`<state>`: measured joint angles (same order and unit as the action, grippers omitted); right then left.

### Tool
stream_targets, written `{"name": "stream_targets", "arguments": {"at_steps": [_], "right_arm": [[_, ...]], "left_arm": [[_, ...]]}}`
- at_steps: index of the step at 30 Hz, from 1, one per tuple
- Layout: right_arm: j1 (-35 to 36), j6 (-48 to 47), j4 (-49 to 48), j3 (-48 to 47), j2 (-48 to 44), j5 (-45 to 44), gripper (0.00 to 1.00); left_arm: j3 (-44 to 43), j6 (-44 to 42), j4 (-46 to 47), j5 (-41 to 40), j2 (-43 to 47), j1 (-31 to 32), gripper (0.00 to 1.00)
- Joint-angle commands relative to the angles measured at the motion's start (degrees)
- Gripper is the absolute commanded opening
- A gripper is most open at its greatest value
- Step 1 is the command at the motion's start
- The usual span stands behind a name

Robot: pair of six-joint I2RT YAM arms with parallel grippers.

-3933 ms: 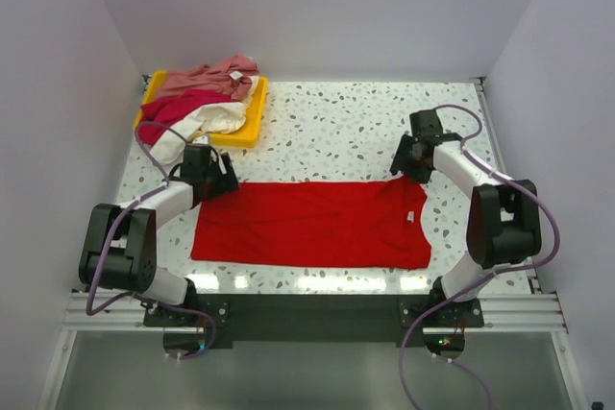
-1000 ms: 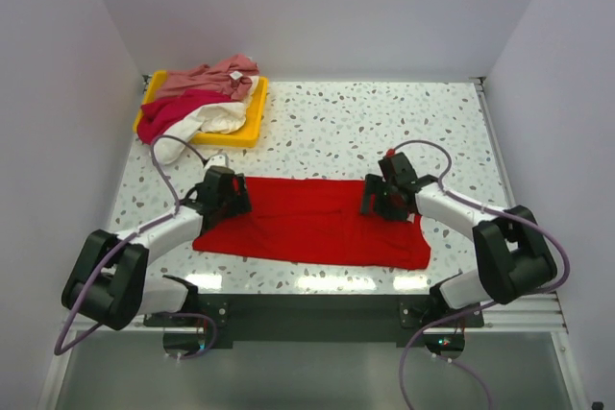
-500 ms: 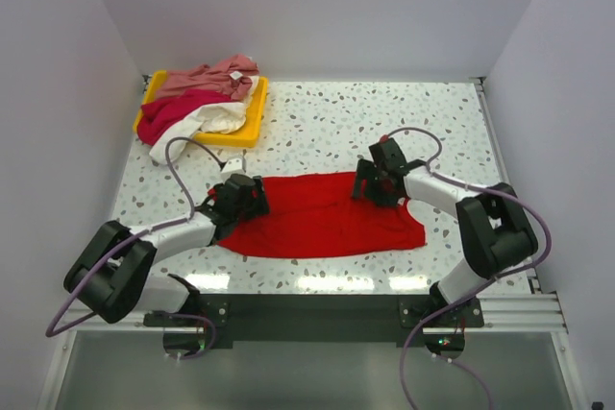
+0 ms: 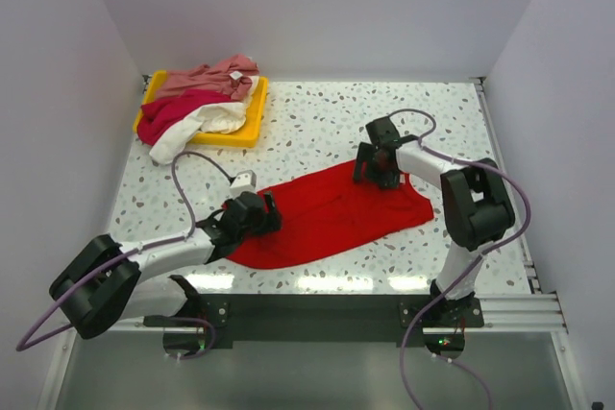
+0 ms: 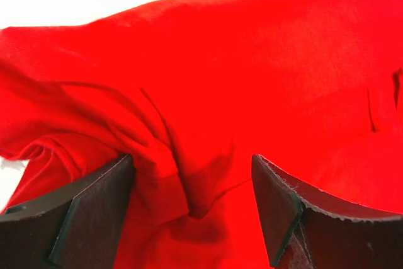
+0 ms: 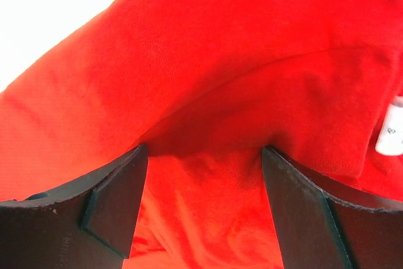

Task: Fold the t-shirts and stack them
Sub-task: Fold the tshirt

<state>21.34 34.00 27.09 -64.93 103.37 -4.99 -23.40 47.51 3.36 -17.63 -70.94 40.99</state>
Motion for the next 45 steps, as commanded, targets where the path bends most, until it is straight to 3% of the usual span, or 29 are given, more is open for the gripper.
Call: {"name": "stream_targets", "arguments": {"at_steps": [1, 9, 13, 16, 32, 37, 45], "right_arm": [[-2.09, -2.62, 2.79, -2.39, 6.31, -2.13, 0.77], [-2.45, -4.03, 6.56, -15.66, 14.04, -1.51, 0.77], [-2.45, -5.08, 8.15, -19.18, 14.23, -1.51, 0.77], [-2.45, -6.04, 7.98, -19.54, 11.34, -1.16, 0.77], [-2.45, -10.44, 14.92, -20.77, -15.02, -3.88, 0.83], [-2.45, -10.01, 15.01, -13.93, -21.01, -3.44, 0.91], [-2.53, -7.02, 11.85, 0.57, -25.24, -4.41, 0.93]], "left_arm": [[3.36, 5.13, -9.07, 2.95, -0.26, 3.55, 0.79], [3.45, 11.98, -10.55, 2.43, 0.10, 13.66, 0.78], [0.11, 14.63, -14.42, -0.38, 1.32, 19.99, 0.79], [-2.35, 14.81, -16.45, -1.00, 2.29, 21.06, 0.79], [-13.78, 7.09, -26.74, -10.50, 5.02, 18.88, 0.88], [-12.38, 2.86, -22.61, -5.32, 5.20, 13.33, 0.88], [-10.18, 0.75, -20.85, -4.53, 5.54, 11.30, 0.88]]}}
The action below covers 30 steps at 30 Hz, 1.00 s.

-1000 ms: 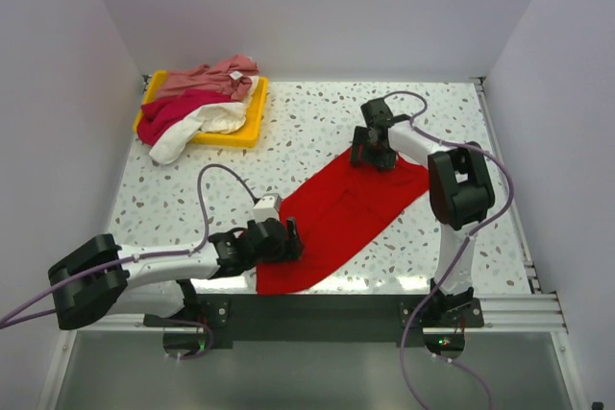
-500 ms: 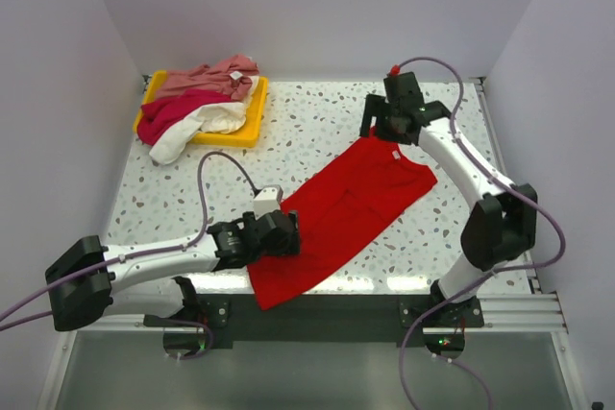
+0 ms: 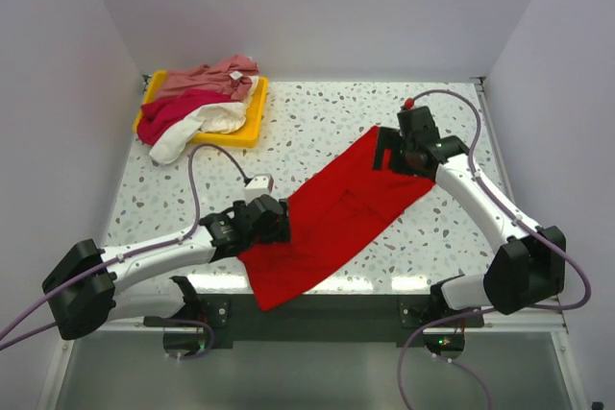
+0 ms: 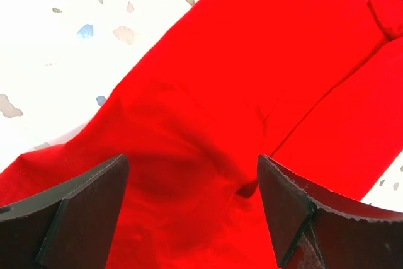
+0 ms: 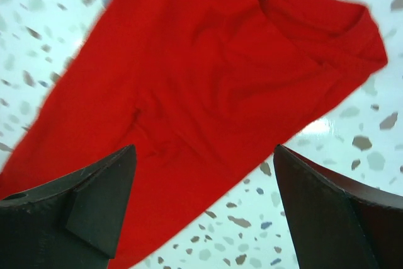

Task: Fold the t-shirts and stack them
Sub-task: Fold the tshirt

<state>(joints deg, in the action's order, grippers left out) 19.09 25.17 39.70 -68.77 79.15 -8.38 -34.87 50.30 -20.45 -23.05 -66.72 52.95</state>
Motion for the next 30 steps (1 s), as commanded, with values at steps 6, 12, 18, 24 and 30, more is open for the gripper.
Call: {"name": "stream_targets", "arguments": {"at_steps": [6, 12, 18, 24, 30], "right_arm": [[-0.20, 4.19, -5.86, 11.37, 0.21, 2.32, 0.93], [-0.20, 4.36, -8.94, 13.14, 4.77, 2.23, 0.93], [-0.72, 4.27, -12.45, 11.04, 12.15, 2.40, 0.93], [-2.39, 4.71, -14.56, 6.56, 21.72, 3.11, 0.92], [-3.18, 4.36, -14.39, -0.99, 30.43, 2.41, 0.92]], "left_arm": [[3.05, -2.14, 6.20, 3.44, -0.34, -0.65, 0.87], [5.34, -1.26, 9.46, 5.64, -2.45, -0.74, 0.87], [7.27, -1.00, 12.71, 7.13, -4.55, -0.65, 0.87], [7.19, -0.21, 12.54, 9.07, -6.06, -0.65, 0.85], [7.80, 3.13, 9.02, 8.99, -3.33, 0.31, 0.85]]}}
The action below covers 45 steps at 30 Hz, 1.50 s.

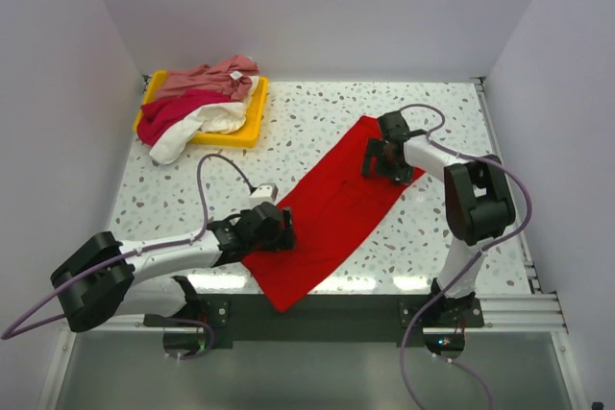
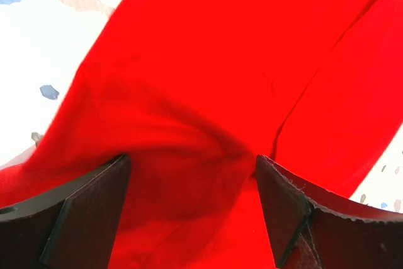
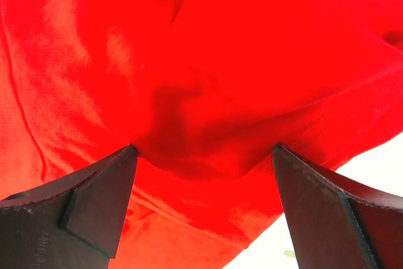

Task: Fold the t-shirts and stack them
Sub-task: Fold the tshirt

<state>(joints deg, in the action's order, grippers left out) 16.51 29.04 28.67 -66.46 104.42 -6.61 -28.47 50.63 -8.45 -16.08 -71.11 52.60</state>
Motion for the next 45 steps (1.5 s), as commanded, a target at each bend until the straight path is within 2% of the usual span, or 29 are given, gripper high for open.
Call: {"name": "stream_targets", "arguments": {"at_steps": [1, 11, 13, 18, 22, 28, 31, 38, 45], "right_arm": [[-0.52, 0.32, -2.83, -4.63, 7.53, 0.46, 0.92], [-0.69, -2.49, 5.52, -30.36, 22.65, -0.77, 0.91], [-0.69, -3.46, 5.88, -33.11, 23.28, 0.98, 0.92], [-0.69, -5.48, 4.21, -36.46, 18.56, 4.94, 0.92], [-0.52, -7.06, 2.19, -32.87, 10.12, 8.28, 0.94], [2.72, -6.71, -0.01, -19.08, -3.93, 10.39, 0.95], [4.84, -5.14, -1.59, -11.96, -7.90, 10.65, 0.95], [5.90, -1.79, -6.07, -1.76, -8.63, 13.90, 0.93], [6.16, -0.82, -7.39, -0.25, -3.45, 14.26, 0.92]], "left_arm": [[1.66, 4.20, -3.33, 2.01, 1.41, 1.62, 0.85], [1.40, 16.77, 1.33, 2.46, 1.59, 15.24, 0.83], [0.44, 18.36, 0.80, 0.88, 1.50, 18.66, 0.83], [-3.61, 18.63, -2.00, -1.85, 1.76, 21.58, 0.83], [-4.75, 16.87, -3.24, -3.87, 2.29, 21.93, 0.84], [-6.95, 12.66, -1.84, -4.76, 0.45, 21.93, 0.84], [-8.18, 11.07, 0.53, -3.09, -2.18, 21.93, 0.83], [-8.36, 11.24, 2.56, -2.20, -3.59, 23.86, 0.83], [-8.01, 14.75, 3.52, -2.03, -5.18, 26.93, 0.83]]}}
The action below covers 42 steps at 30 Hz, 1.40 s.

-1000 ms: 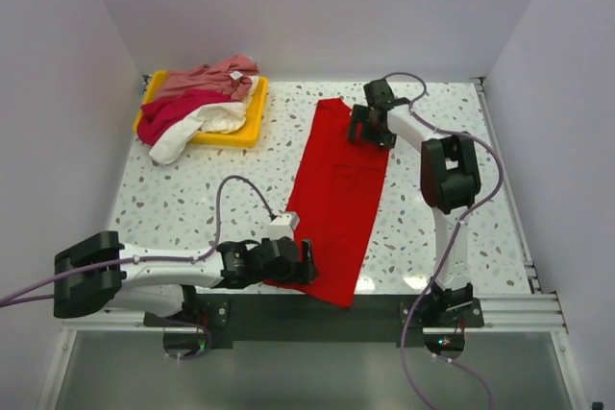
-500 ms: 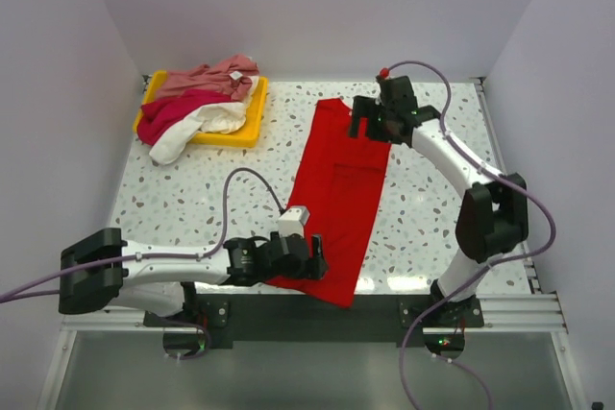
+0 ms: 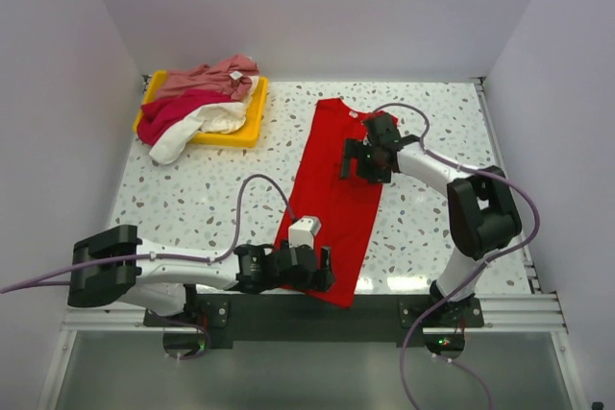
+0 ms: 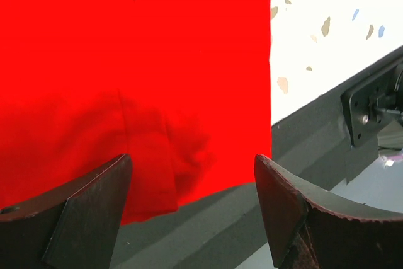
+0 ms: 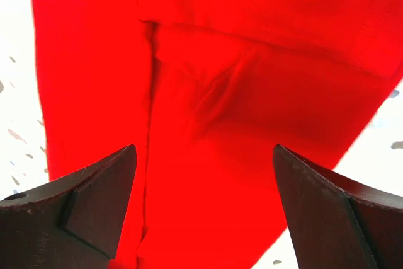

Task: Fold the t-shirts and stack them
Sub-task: Fold the tshirt

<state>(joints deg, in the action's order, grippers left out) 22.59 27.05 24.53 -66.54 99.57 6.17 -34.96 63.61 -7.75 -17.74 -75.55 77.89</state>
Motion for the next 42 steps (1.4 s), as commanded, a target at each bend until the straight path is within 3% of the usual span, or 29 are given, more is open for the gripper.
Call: {"name": "stream_targets", "arguments": {"at_steps": [1, 12, 20, 30, 36, 42], "right_arm": [[0.09, 0.99, -3.26, -0.25, 2.03, 1.38, 0.92], [0.17, 0.02, 0.42, -5.17, 11.61, -3.53, 0.92], [0.00, -0.59, 4.11, -13.69, 19.60, -6.00, 0.92], [-1.49, -2.52, 7.80, -19.32, 21.89, -8.98, 0.92], [-2.02, -5.24, 8.07, -15.65, 16.55, -7.49, 0.93], [-1.76, -6.84, 11.05, -10.02, 2.23, -8.19, 0.93]], "left_arm": [[-1.60, 2.04, 3.00, -0.28, -1.26, 2.00, 0.83], [-4.32, 4.06, 2.74, 0.25, -5.83, 5.87, 0.83], [-6.96, 2.75, 3.52, 0.25, -7.59, 6.57, 0.83], [-11.79, -1.12, 9.42, 3.94, -13.66, 6.57, 0.83], [-14.26, -3.32, 6.79, 1.48, -11.74, 6.49, 0.83], [-11.64, -4.82, -1.82, -5.46, -3.76, 3.24, 0.86]]}}
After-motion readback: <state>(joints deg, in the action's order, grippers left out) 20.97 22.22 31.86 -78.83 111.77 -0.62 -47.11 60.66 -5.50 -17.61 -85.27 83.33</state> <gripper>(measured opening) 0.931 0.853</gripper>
